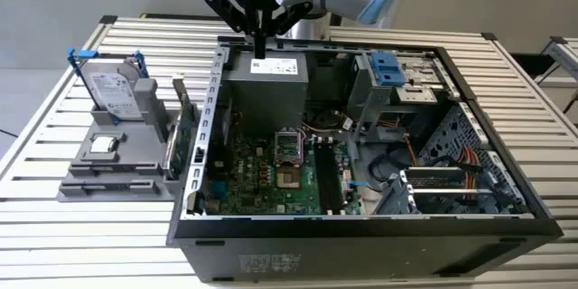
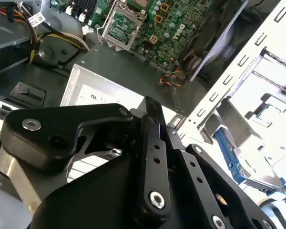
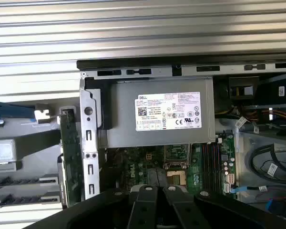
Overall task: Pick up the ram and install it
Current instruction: 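Reach for the ram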
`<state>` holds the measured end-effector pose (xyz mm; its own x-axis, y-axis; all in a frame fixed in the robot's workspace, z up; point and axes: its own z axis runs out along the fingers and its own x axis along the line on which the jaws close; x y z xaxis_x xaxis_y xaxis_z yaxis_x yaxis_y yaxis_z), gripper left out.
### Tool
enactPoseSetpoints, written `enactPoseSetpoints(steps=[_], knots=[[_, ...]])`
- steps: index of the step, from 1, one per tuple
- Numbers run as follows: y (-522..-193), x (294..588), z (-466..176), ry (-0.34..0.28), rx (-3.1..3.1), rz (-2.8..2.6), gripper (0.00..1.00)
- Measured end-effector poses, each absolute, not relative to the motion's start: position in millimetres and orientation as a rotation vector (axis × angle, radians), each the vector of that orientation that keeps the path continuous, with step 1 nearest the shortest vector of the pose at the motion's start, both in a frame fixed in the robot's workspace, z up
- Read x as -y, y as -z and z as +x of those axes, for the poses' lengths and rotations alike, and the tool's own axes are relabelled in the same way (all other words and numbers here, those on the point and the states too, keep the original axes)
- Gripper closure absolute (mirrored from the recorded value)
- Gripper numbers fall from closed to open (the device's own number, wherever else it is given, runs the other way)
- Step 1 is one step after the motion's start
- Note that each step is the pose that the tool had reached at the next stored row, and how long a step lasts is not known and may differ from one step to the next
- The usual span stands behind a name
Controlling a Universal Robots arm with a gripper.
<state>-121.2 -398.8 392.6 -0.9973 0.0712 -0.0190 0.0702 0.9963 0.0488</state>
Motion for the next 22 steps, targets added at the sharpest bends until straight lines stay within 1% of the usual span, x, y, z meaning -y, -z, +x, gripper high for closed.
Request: enactPoseSetpoints(steps=[22], knots=[[-393,399,-133,-0.075,-3.118,0.11,1.0]])
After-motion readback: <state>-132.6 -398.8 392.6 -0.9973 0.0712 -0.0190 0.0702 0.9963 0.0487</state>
